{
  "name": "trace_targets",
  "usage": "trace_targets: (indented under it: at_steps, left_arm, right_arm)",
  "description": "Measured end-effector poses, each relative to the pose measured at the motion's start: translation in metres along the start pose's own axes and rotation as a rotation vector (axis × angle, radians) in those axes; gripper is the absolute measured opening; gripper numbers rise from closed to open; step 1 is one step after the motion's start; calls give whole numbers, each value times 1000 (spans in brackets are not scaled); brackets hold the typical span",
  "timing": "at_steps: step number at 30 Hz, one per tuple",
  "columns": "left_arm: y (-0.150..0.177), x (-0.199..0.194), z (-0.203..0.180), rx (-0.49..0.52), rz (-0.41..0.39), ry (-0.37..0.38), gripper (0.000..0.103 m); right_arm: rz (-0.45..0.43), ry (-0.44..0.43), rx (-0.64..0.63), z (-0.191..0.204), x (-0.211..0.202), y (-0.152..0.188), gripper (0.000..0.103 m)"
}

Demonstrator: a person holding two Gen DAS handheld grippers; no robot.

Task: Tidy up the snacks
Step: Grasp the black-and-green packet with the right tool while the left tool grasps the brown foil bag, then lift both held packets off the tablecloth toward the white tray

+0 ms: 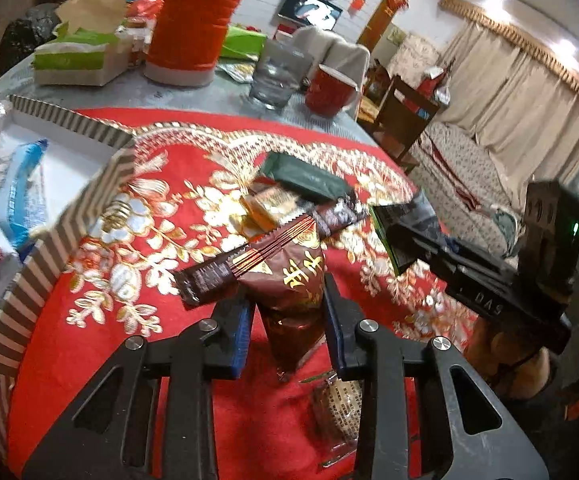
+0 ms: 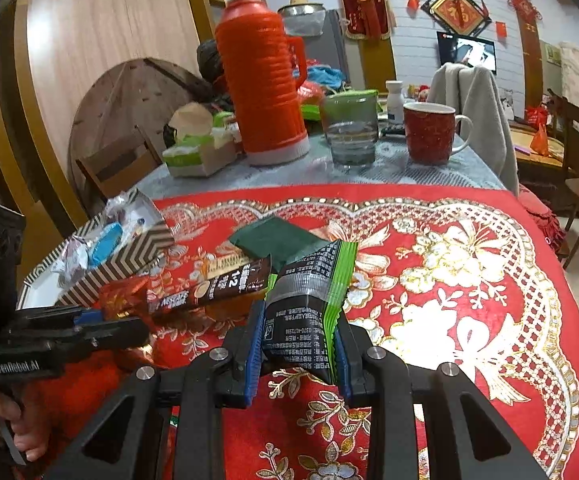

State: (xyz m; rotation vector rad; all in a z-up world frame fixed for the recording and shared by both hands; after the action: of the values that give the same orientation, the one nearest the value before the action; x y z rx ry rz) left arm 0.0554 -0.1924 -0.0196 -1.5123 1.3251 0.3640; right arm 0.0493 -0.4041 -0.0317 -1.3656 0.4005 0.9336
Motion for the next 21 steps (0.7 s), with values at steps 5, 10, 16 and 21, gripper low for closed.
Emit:
trace_targets:
  at_steps: [5,10,16,21]
  left_arm:
    - [-6,-15,7,-15,-59,-34,31]
    - [-8,-23,20,-50,-79,-63,31]
    - [-8,-27,30,-83,-78,-84,31]
    - [-7,-30,32,-88,-81,-85,30]
  right_arm:
    - [-41,3,-19,4,-7,1,29]
    - [-77,19,-42,9,-15,3,29]
    - [-84,36,-54,11,-16,3,29]
    - [-90,45,-51,11,-18,4,29]
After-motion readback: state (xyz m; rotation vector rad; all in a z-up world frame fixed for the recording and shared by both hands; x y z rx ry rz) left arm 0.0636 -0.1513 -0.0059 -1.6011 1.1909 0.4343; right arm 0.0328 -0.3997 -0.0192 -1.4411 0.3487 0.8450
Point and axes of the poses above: each gripper's, at about its wrist camera, not at the fingertips, and x roughly the way its jaws point, z to its left, y to its underside, the point moved 2 cm from there along x, roughly the way its jaws point, and after that the axes turned 11 degrees about z, right-handed, at the moved point
